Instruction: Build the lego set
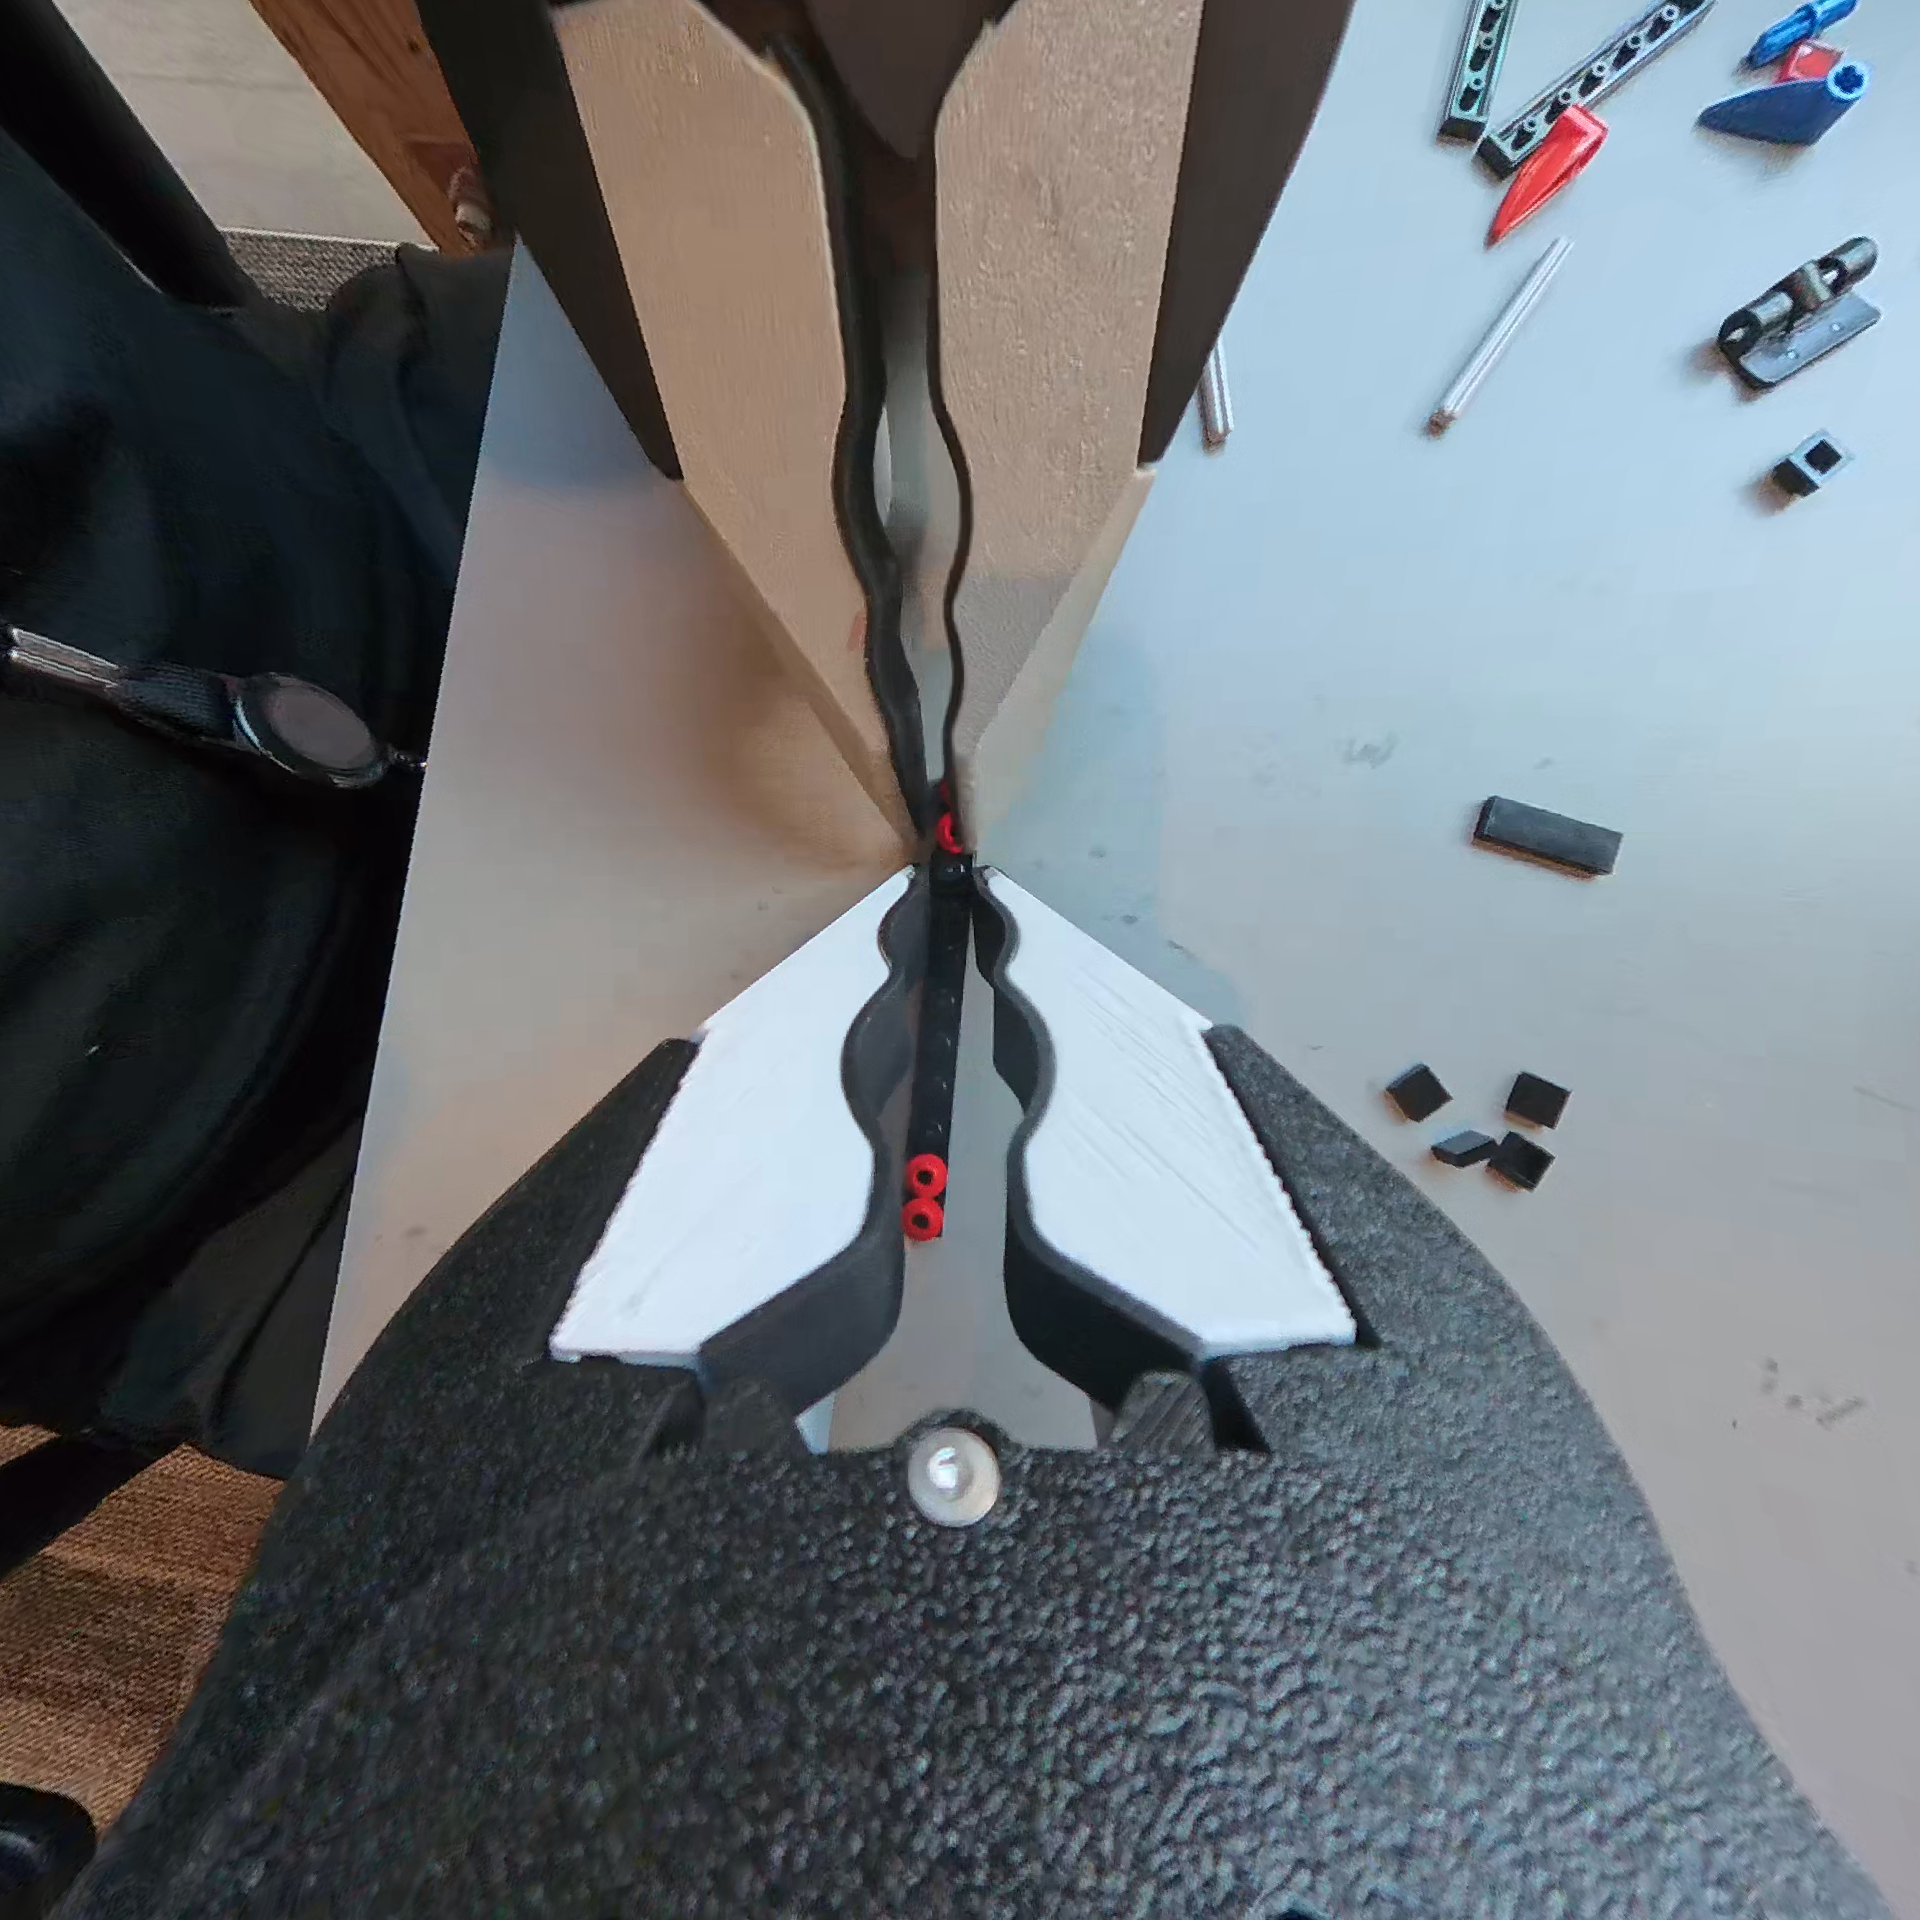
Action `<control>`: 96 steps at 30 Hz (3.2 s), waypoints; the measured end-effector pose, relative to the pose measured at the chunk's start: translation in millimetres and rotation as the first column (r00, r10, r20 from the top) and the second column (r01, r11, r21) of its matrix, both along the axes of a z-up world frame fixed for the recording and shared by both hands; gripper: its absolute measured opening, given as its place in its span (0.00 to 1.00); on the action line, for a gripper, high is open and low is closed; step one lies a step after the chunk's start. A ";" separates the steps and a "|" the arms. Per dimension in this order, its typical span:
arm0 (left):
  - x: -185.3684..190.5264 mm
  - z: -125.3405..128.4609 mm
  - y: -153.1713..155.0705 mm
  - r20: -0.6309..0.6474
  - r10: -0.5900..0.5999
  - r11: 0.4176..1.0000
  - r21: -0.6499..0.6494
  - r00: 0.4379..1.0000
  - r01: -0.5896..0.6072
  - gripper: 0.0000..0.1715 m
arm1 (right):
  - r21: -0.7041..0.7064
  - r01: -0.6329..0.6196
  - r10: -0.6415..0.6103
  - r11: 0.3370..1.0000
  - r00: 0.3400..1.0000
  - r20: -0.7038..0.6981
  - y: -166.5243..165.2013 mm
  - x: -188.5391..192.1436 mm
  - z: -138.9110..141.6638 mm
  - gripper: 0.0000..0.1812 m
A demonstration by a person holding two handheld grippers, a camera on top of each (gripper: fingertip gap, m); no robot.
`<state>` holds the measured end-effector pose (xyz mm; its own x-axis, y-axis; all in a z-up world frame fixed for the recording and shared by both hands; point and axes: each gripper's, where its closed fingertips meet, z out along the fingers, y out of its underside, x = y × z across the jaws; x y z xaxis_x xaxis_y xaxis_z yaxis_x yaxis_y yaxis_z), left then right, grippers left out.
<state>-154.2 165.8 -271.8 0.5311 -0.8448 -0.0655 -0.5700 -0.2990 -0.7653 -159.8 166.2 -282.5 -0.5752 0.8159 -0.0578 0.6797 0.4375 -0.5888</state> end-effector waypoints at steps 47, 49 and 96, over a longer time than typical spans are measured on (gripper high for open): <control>0.5 -6.3 4.8 0.018 0.010 0.997 -0.082 1.000 -0.008 0.00 | -0.002 0.099 -0.099 0.995 0.994 0.038 2.8 2.7 2.8 0.00; 0.2 -6.3 4.7 0.017 0.010 0.997 -0.081 1.000 -0.008 0.00 | 0.009 0.109 -0.109 0.994 0.994 0.001 2.5 2.3 2.9 0.00; -24.0 7.6 -9.6 0.085 0.279 0.960 -0.033 0.957 -0.277 0.15 | -0.116 0.466 -0.469 0.877 0.781 -0.412 31.3 52.6 32.7 0.14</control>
<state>-178.3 156.2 -264.2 0.7478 -0.6639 0.0077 -0.3931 -0.4522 -0.8006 -107.2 197.6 -249.7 -0.0933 0.9916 0.0896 0.4900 0.1241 -0.8628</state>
